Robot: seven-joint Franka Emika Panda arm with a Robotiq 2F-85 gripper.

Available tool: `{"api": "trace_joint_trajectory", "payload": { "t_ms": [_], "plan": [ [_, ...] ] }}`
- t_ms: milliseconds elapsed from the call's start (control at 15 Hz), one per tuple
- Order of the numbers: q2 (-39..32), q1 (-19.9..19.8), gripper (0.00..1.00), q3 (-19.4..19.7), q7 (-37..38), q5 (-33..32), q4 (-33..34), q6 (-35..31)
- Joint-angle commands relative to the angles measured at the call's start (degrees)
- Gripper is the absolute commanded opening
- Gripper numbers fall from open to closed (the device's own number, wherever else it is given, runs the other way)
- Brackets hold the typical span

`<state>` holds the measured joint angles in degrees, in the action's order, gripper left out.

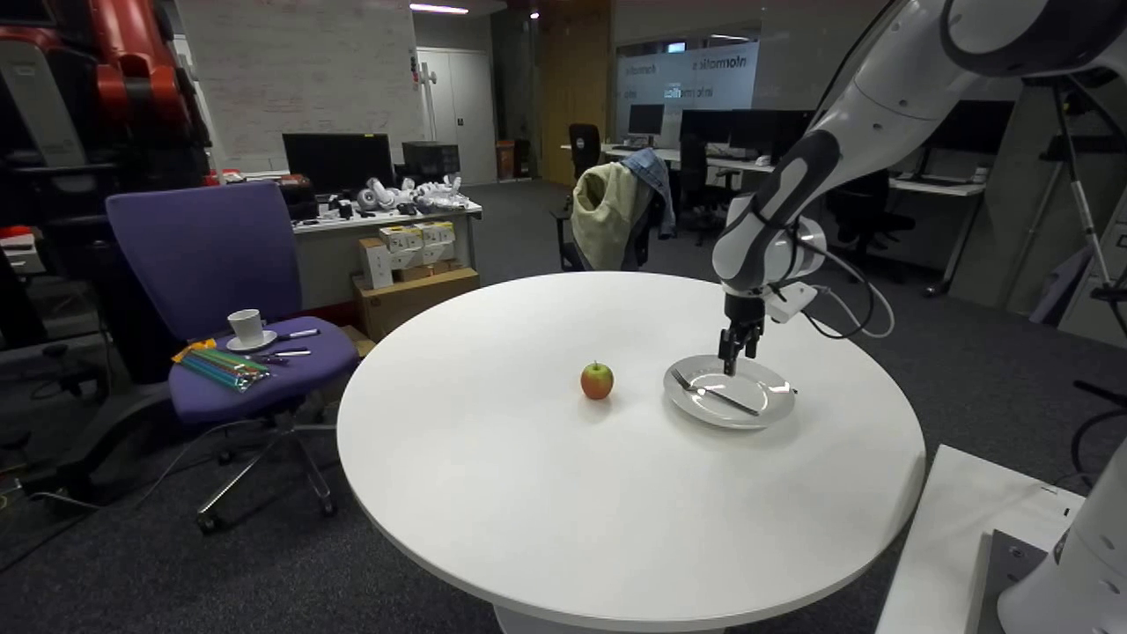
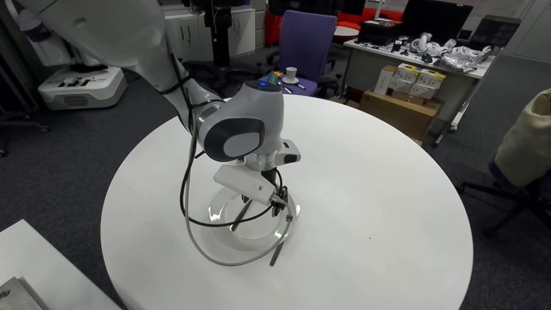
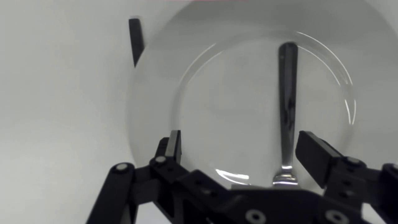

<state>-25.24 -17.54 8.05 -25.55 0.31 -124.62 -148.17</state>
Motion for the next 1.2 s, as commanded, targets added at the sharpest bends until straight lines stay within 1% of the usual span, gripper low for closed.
{"api": "trace_joint_trajectory", "payload": {
  "t_ms": [0, 200, 467, 800, 1133],
  "plan": [
    [1.8, -1.0, 1.0, 2.0, 1.9, -2.1, 0.1, 2.9],
    [1.3, -0.7, 1.0, 4.6, 3.5, -4.4, 1.0, 3.4],
    [0.1, 0.3, 1.0, 8.7, 9.2, -10.3, 3.0, 5.1],
    [-2.5, 0.8, 1.0, 11.6, 15.6, -15.4, 6.0, 7.6],
    [-8.1, 1.5, 1.0, 12.8, 24.0, -16.7, 10.1, 5.9]
  ]
}}
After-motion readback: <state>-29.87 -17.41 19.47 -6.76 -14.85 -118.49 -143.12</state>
